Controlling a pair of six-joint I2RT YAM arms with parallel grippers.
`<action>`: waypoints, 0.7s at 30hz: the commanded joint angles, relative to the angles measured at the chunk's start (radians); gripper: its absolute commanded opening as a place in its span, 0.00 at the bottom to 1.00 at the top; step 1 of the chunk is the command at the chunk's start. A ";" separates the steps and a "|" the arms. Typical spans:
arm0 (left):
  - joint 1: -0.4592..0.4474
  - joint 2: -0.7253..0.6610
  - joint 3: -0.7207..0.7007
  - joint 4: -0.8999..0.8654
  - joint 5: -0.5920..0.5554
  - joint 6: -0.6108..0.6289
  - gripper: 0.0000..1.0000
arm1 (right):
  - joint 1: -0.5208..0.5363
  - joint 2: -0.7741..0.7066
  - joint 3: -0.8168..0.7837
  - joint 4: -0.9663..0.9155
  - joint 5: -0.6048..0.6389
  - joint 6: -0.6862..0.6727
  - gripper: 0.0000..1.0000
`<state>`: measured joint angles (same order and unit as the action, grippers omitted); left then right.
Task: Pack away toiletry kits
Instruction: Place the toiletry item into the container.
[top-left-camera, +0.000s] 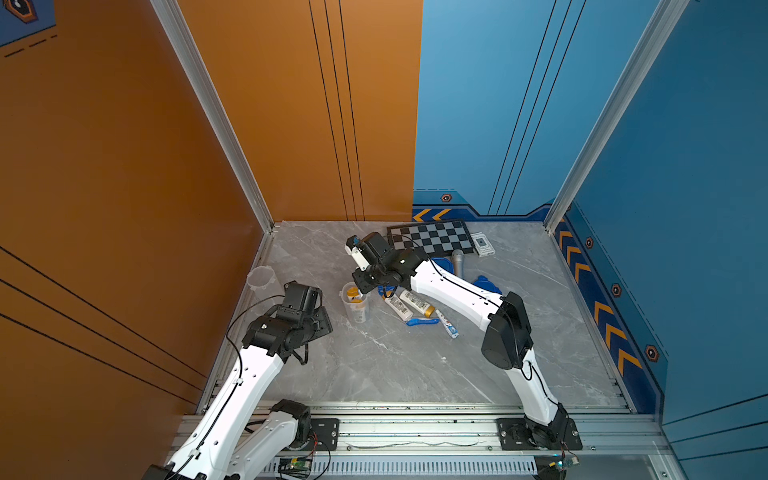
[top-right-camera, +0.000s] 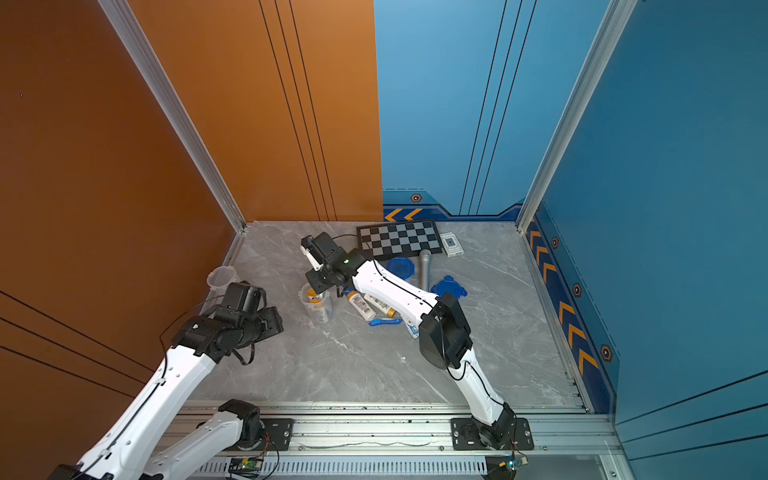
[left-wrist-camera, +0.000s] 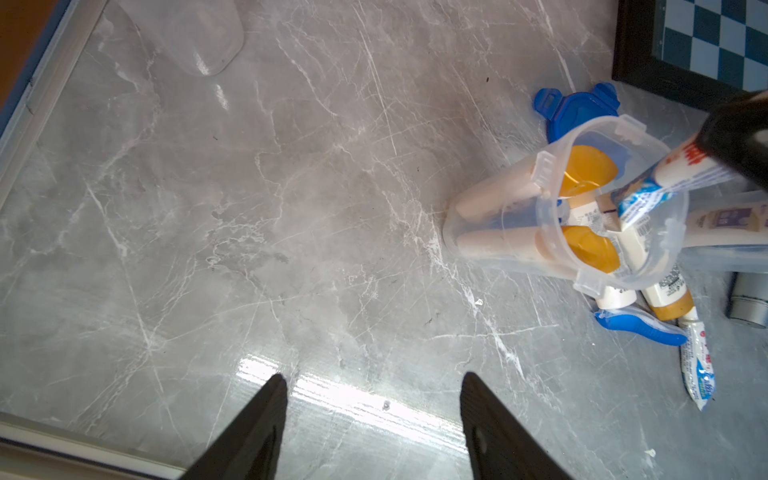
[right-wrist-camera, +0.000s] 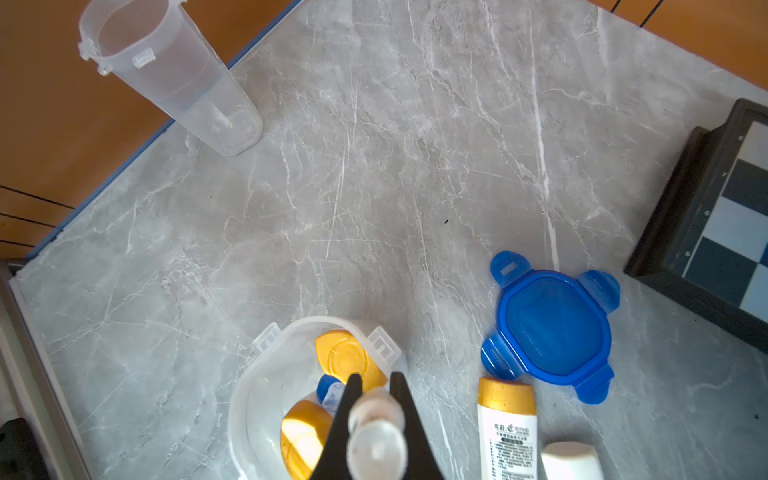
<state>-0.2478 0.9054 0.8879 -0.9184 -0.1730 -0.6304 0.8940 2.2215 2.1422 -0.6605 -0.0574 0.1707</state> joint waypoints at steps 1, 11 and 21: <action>0.024 -0.009 -0.003 -0.033 -0.011 -0.005 0.68 | -0.002 0.009 0.016 -0.014 0.055 -0.058 0.00; 0.075 0.026 0.017 0.004 0.030 0.042 0.68 | 0.028 -0.037 -0.107 0.063 0.064 -0.108 0.30; 0.087 0.067 0.046 0.021 0.062 0.084 0.69 | 0.010 -0.100 -0.114 0.073 0.055 -0.056 0.45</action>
<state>-0.1692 0.9619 0.8993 -0.9054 -0.1425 -0.5819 0.9154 2.2070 2.0312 -0.5983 -0.0132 0.0841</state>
